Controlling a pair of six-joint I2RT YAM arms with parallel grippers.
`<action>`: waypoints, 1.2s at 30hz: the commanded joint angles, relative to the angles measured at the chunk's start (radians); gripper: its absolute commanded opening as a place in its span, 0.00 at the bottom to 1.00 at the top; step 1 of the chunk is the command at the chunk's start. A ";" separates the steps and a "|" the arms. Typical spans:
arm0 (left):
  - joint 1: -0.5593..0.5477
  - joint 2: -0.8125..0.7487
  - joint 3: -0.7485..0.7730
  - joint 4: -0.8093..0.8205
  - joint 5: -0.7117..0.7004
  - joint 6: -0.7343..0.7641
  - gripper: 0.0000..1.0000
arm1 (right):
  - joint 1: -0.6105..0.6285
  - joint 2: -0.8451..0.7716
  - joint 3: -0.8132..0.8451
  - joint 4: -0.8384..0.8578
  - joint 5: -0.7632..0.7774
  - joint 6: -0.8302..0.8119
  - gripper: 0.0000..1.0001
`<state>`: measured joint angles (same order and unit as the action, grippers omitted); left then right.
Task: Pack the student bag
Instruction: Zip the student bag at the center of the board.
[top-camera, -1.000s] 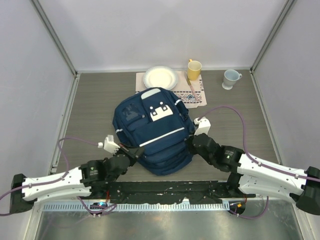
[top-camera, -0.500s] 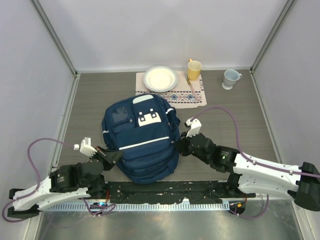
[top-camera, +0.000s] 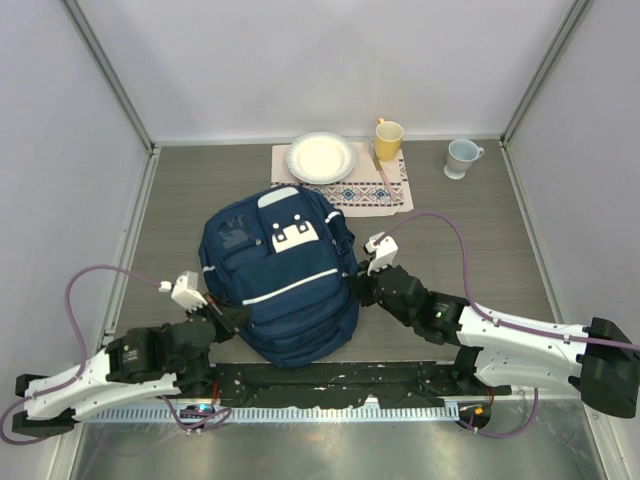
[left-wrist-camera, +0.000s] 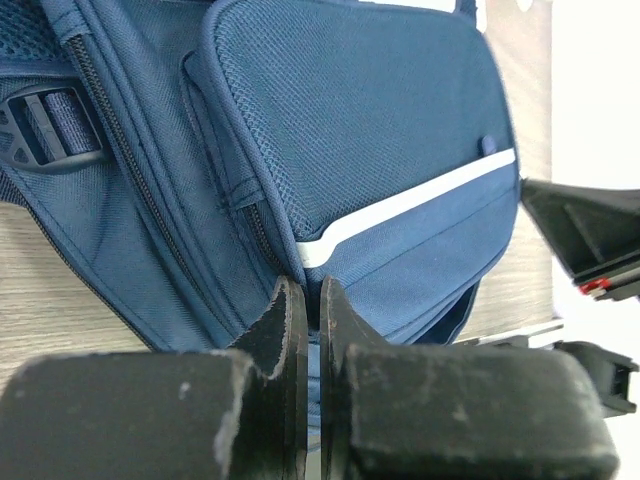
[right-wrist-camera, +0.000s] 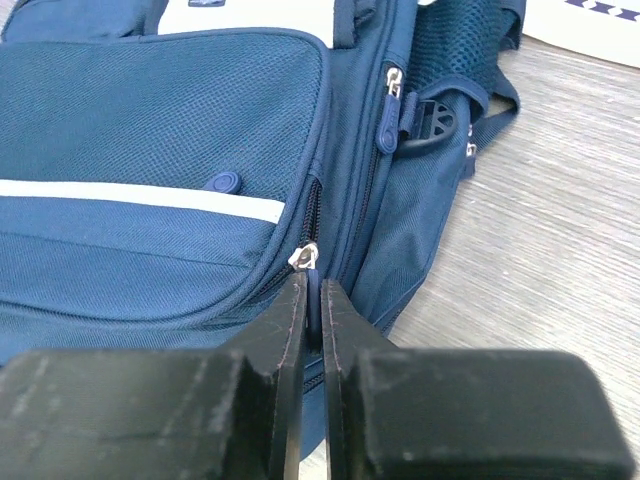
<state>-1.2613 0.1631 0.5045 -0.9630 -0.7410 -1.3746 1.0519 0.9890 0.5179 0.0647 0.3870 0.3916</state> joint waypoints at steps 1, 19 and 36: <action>0.005 0.067 -0.047 0.110 0.066 0.107 0.00 | -0.041 0.000 -0.022 0.121 0.164 -0.117 0.01; 0.163 0.382 -0.103 0.570 0.348 0.298 0.00 | -0.041 -0.121 -0.101 0.032 0.050 -0.051 0.01; 1.078 0.661 0.035 0.681 1.170 0.649 0.00 | 0.224 -0.185 -0.024 -0.146 0.202 -0.037 0.01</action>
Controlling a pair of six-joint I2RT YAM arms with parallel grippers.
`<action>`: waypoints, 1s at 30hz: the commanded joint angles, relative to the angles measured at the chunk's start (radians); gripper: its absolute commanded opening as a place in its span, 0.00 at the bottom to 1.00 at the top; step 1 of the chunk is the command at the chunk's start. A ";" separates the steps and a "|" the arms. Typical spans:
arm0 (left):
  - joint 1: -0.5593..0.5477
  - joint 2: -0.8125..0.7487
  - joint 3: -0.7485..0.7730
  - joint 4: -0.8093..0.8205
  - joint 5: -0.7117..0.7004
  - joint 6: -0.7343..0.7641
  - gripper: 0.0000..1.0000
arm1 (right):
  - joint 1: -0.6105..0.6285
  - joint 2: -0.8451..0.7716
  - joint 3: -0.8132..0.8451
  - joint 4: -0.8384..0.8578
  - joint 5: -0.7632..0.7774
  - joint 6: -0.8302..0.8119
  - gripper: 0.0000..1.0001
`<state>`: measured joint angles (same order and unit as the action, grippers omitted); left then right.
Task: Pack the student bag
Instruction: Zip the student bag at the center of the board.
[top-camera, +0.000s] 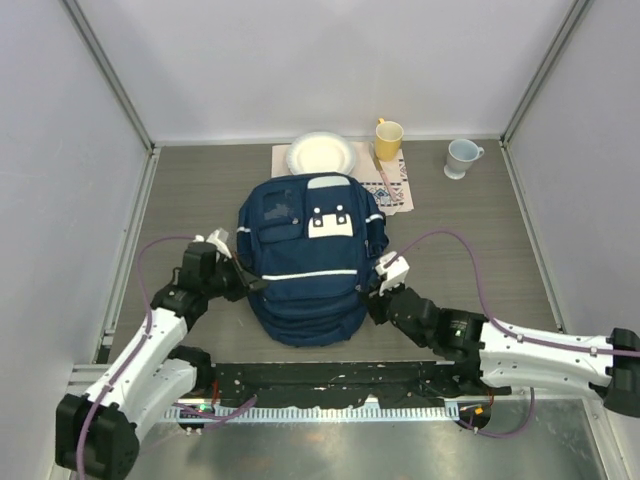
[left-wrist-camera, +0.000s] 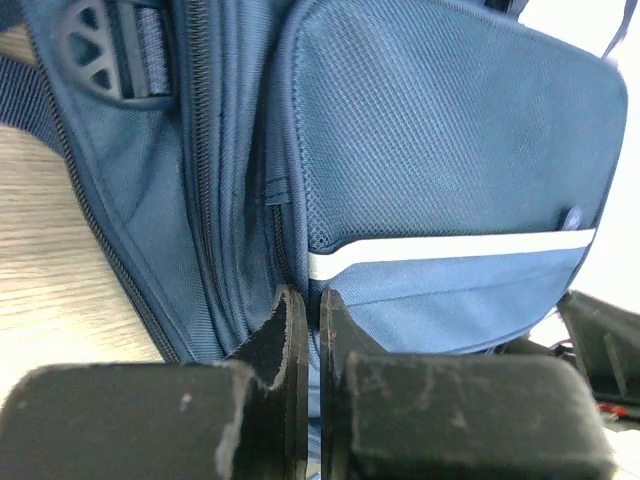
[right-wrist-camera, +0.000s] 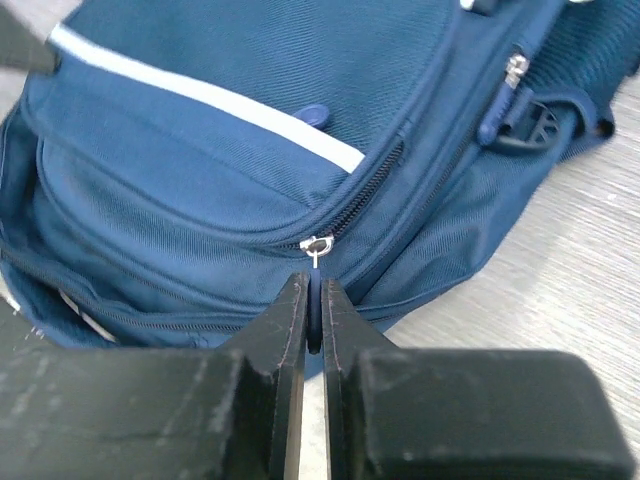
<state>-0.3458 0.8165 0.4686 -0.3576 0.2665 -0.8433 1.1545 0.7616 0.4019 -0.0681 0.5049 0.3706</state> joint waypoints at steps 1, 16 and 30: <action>0.174 0.007 0.076 0.047 0.180 0.121 0.00 | 0.134 0.083 0.106 -0.021 0.101 -0.024 0.01; 0.197 -0.057 0.028 -0.078 0.103 0.174 0.00 | -0.188 0.041 0.038 0.145 0.034 -0.151 0.01; 0.199 -0.045 0.024 -0.066 0.119 0.177 0.00 | -0.266 0.228 0.031 0.370 0.121 -0.153 0.01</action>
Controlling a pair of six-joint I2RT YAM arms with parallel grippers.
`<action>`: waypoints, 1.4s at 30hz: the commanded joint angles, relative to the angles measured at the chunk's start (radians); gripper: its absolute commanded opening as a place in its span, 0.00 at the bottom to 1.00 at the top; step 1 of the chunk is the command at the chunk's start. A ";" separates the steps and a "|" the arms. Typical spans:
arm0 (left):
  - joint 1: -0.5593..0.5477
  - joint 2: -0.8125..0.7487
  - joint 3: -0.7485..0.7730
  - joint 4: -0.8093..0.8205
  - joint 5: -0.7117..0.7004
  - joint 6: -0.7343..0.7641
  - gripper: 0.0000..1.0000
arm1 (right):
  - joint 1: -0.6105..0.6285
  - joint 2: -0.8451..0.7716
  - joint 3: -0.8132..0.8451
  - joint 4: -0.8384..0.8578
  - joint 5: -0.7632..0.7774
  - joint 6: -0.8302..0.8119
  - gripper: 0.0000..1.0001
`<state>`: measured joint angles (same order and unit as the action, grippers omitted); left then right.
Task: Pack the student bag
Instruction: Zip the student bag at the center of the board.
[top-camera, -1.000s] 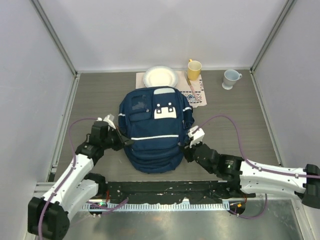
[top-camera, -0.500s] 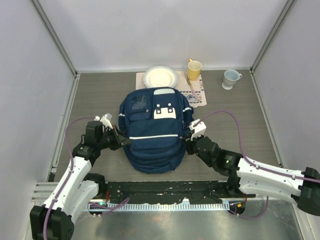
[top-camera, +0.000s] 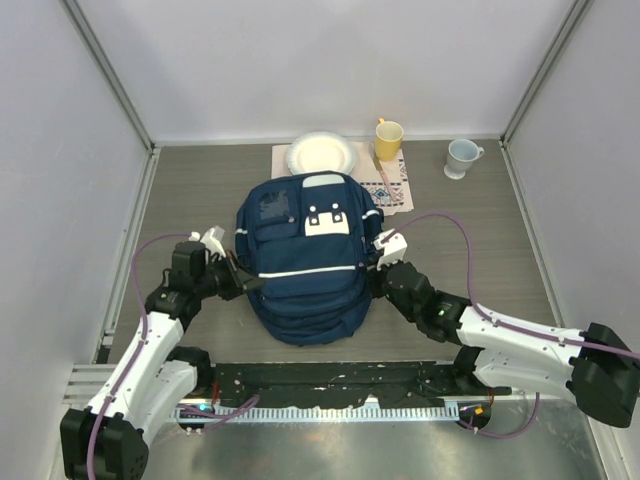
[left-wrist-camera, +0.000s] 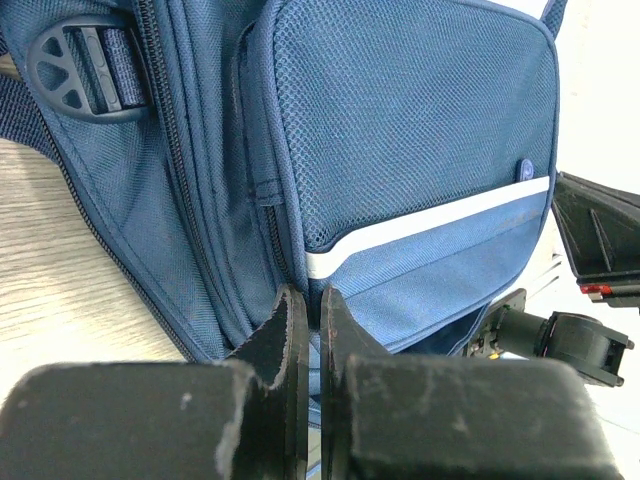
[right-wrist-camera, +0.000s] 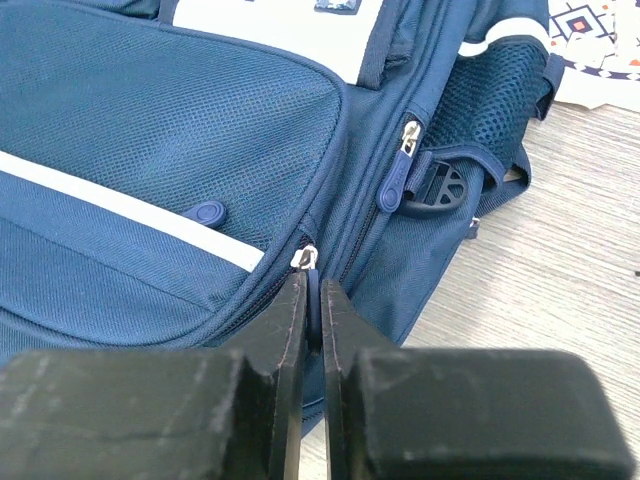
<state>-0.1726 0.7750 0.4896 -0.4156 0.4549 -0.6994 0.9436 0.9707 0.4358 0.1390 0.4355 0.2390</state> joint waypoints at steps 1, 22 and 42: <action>0.025 -0.002 0.003 -0.008 -0.065 0.034 0.00 | -0.061 0.023 -0.002 0.165 0.177 -0.014 0.02; -0.028 0.012 -0.034 0.187 0.111 -0.066 0.31 | -0.058 -0.406 -0.052 -0.268 0.183 0.270 0.19; -0.027 -0.004 0.145 -0.100 -0.366 0.101 1.00 | -0.077 -0.209 0.279 -0.536 0.401 0.315 0.72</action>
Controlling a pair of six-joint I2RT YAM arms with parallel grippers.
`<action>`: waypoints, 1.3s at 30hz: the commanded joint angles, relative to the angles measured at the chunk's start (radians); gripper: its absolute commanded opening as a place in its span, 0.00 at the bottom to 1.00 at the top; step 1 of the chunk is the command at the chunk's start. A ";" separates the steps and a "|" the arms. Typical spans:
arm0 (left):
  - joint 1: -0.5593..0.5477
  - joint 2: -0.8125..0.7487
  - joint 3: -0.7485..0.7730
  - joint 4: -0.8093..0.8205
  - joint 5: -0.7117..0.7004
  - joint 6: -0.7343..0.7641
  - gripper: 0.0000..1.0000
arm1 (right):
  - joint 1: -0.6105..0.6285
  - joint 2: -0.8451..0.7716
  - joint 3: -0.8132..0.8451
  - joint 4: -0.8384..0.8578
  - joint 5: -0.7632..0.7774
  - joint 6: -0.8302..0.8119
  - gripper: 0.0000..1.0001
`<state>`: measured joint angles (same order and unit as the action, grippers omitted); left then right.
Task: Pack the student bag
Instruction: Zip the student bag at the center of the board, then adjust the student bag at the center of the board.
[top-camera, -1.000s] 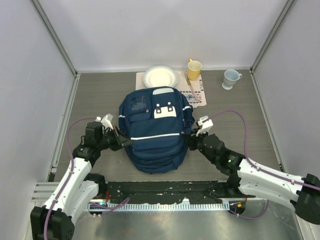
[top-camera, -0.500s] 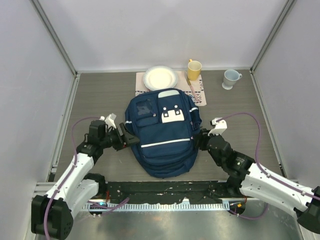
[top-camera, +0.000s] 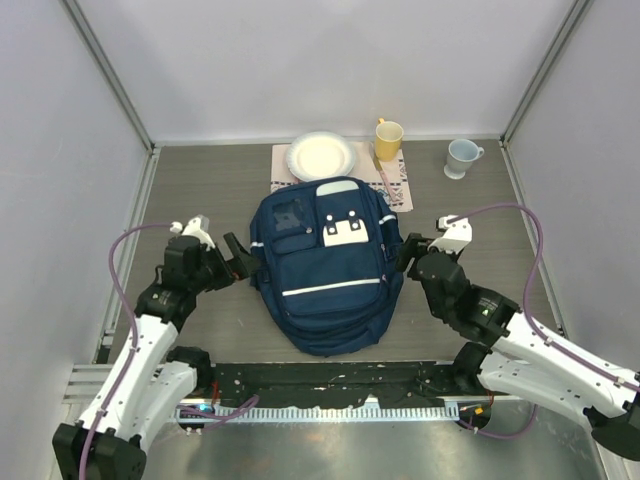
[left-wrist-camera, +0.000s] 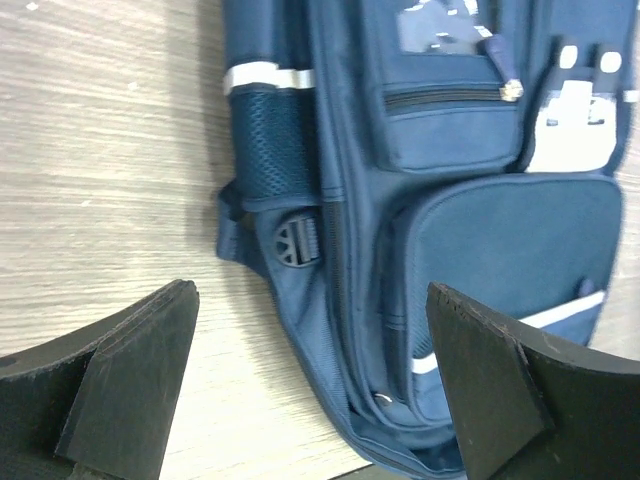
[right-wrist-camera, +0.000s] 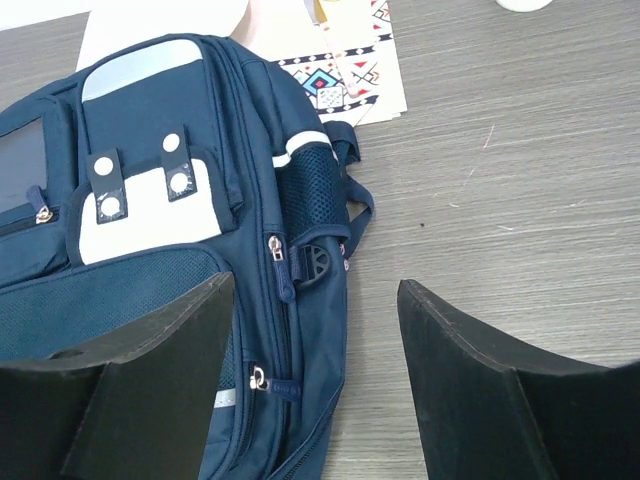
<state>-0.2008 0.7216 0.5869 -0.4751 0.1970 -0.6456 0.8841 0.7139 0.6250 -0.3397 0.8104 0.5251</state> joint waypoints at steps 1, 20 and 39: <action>0.001 0.085 0.062 -0.037 -0.119 0.050 1.00 | -0.023 0.070 0.110 -0.093 0.009 0.032 0.73; -0.127 0.545 0.037 0.516 0.251 -0.086 1.00 | -0.080 0.225 -0.117 0.169 -0.597 0.295 0.67; -0.184 0.570 0.113 0.534 0.161 -0.046 1.00 | -0.051 0.150 0.048 -0.090 -0.176 0.168 0.76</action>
<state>-0.3733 1.3815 0.6605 0.0582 0.4076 -0.7635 0.8295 0.8722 0.5892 -0.3782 0.3897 0.7437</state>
